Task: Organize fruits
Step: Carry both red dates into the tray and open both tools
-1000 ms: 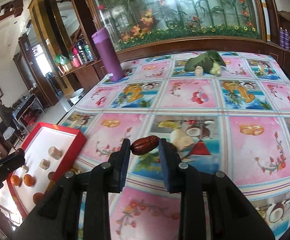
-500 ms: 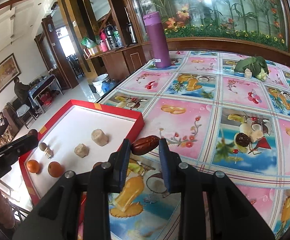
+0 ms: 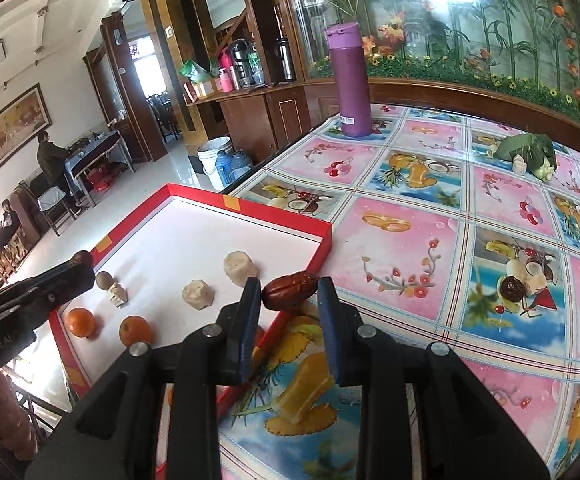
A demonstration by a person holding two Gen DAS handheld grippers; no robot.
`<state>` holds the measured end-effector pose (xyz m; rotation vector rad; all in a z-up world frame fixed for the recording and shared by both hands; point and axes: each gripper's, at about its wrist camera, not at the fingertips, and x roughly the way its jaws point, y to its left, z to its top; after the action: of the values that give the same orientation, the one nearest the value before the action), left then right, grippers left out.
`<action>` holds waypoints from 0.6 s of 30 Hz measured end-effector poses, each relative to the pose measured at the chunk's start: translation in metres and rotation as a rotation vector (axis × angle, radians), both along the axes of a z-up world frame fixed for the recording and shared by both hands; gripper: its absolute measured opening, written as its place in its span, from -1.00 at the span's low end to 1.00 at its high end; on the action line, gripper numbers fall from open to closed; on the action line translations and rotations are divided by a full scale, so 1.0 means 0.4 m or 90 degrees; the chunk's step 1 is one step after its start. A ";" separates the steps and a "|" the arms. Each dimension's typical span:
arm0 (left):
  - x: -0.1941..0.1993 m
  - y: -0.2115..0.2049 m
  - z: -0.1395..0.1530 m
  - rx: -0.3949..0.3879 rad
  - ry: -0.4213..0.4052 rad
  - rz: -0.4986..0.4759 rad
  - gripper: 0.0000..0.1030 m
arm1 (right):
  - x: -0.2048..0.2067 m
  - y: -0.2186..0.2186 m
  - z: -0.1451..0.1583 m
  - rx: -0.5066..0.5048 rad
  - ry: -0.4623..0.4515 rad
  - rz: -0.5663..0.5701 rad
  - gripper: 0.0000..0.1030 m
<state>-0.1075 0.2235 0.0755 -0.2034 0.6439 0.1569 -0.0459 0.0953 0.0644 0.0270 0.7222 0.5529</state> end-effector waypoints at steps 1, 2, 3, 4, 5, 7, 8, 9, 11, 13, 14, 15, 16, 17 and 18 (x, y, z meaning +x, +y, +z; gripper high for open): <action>0.001 0.006 0.000 0.000 0.001 0.002 -0.53 | -0.001 0.008 0.003 0.000 -0.001 0.004 -0.39; 0.002 0.011 0.000 0.003 0.001 0.004 -0.53 | 0.000 0.017 0.005 -0.001 0.000 0.009 -0.39; 0.004 0.017 0.001 0.008 0.001 0.005 -0.53 | 0.001 0.027 0.008 -0.004 0.001 0.013 -0.39; 0.009 0.024 0.002 0.014 0.003 0.007 -0.53 | 0.002 0.038 0.010 -0.008 0.001 0.017 -0.39; 0.016 0.031 0.004 0.019 0.006 0.008 -0.53 | 0.004 0.049 0.013 -0.012 0.000 0.021 -0.39; 0.035 0.050 0.006 0.035 0.013 0.016 -0.53 | 0.014 0.072 0.016 -0.017 0.006 0.030 -0.39; 0.047 0.063 0.006 0.042 0.018 0.022 -0.53 | 0.023 0.084 0.018 -0.018 0.012 0.034 -0.39; 0.060 0.077 0.005 0.044 0.025 0.026 -0.53 | 0.033 0.096 0.020 -0.019 0.018 0.037 -0.39; 0.086 0.105 -0.002 0.041 0.045 0.033 -0.53 | 0.056 0.126 0.021 -0.028 0.035 0.043 -0.39; 0.103 0.124 -0.011 0.049 0.059 0.041 -0.53 | 0.078 0.154 0.019 -0.038 0.054 0.048 -0.39; 0.108 0.130 -0.019 0.051 0.069 0.044 -0.53 | 0.090 0.168 0.017 -0.042 0.065 0.051 -0.39; 0.111 0.137 -0.026 0.049 0.077 0.045 -0.53 | 0.100 0.184 0.013 -0.049 0.077 0.054 -0.39; 0.112 0.142 -0.033 0.046 0.083 0.046 -0.53 | 0.108 0.198 0.009 -0.056 0.085 0.056 -0.39; 0.113 0.147 -0.041 0.044 0.090 0.048 -0.53 | 0.114 0.212 0.003 -0.063 0.093 0.058 -0.39; 0.113 0.150 -0.049 0.042 0.096 0.050 -0.53 | 0.121 0.227 -0.004 -0.069 0.101 0.060 -0.39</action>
<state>-0.0621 0.2837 0.0558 -0.1547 0.7800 0.2698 0.0027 0.1862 0.0626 -0.0654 0.9114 0.6052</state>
